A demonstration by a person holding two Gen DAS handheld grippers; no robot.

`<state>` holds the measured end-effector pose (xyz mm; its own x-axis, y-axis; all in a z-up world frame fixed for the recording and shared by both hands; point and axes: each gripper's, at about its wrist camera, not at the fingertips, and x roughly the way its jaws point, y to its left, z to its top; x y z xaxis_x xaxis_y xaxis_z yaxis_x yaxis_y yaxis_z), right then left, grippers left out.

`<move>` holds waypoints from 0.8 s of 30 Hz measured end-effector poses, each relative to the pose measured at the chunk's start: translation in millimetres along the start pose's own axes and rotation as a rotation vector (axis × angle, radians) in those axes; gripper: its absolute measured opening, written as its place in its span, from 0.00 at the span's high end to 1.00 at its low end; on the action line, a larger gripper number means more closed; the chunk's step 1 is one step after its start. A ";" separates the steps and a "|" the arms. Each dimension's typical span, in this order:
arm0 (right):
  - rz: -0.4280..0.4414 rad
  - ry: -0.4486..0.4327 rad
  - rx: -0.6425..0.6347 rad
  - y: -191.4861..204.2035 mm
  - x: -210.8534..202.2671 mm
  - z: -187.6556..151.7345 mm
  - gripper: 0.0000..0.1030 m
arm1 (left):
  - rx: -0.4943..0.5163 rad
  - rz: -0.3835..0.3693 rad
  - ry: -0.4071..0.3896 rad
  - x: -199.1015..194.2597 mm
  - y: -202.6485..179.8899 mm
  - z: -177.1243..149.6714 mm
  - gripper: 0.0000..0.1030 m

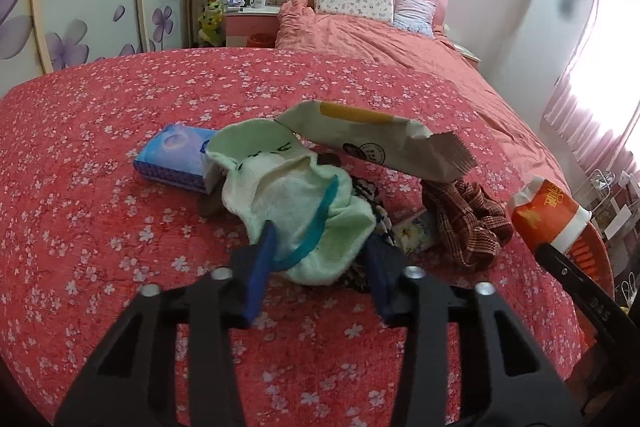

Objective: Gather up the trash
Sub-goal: 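Grasp the mint cloth with the left tool while the right tool grasps the orange-and-white cup, then carry the mint cloth and orange cup over the orange basket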

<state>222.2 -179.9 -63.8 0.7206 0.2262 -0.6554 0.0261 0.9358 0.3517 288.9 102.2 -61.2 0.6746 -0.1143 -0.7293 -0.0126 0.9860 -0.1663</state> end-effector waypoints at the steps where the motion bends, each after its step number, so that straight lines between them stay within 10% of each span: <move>1: 0.001 -0.002 -0.001 0.4 -1.4 -0.8 0.97 | -0.004 -0.009 0.003 -0.7 1.1 -0.2 0.72; 24: 0.009 -0.115 -0.040 8.7 -55.7 -4.3 0.97 | -0.011 -0.078 -0.119 -82.9 20.0 8.0 0.90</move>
<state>179.3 -183.2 -27.2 0.7953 0.2040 -0.5709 -0.0065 0.9445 0.3285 238.6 132.3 1.2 0.7568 -0.1751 -0.6297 0.0360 0.9732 -0.2273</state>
